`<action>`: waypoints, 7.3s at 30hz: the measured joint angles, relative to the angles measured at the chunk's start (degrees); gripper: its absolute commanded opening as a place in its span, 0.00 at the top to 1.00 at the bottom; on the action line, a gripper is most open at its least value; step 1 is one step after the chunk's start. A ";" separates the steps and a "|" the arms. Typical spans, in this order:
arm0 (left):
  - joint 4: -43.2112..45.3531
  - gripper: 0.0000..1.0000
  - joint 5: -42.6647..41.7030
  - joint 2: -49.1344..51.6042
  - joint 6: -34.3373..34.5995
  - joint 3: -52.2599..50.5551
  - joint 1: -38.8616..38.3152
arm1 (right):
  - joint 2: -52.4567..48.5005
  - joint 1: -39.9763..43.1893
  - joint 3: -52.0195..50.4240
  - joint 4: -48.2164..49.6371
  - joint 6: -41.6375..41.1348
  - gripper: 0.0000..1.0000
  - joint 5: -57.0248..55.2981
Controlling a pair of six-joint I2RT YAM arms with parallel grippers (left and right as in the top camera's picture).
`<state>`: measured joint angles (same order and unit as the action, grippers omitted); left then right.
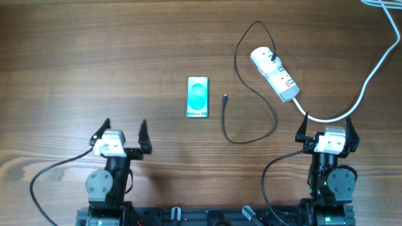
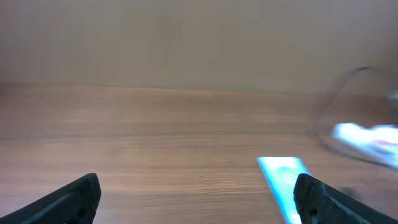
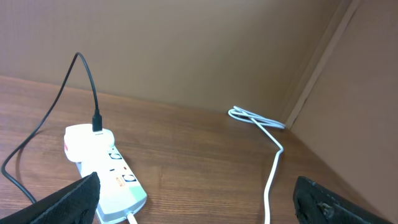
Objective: Plug charger to phone and switch on socket
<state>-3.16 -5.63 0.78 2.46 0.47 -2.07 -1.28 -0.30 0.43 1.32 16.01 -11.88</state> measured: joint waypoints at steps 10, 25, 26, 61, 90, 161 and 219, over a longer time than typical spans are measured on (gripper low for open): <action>21.70 0.00 -16.81 0.11 9.11 -0.17 0.00 | -0.11 0.00 0.00 0.02 0.02 0.00 0.00; 34.01 0.00 -16.57 3.98 18.53 18.14 0.00 | -0.28 0.00 0.00 0.00 0.00 0.00 -0.04; 30.01 0.00 -16.87 6.16 18.71 22.25 0.00 | -0.28 0.00 0.00 0.00 0.00 0.00 -0.04; -67.43 0.01 -19.43 85.59 27.89 96.00 -19.08 | -0.44 0.00 -0.04 0.00 0.00 0.00 -0.20; -64.67 0.00 0.26 109.33 26.97 109.33 -25.57 | -0.44 0.00 -0.04 0.00 0.02 0.00 -0.20; -63.89 0.00 5.73 133.26 18.82 109.33 -26.75 | -0.44 0.00 -0.04 0.02 0.00 0.01 -0.20; -58.90 0.18 5.11 131.95 19.23 103.73 -26.60 | -0.44 0.00 -0.04 0.00 0.02 0.00 -0.20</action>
<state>-62.06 -0.51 132.73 21.69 104.20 -28.67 -1.72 -0.30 0.38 1.32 16.03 -12.08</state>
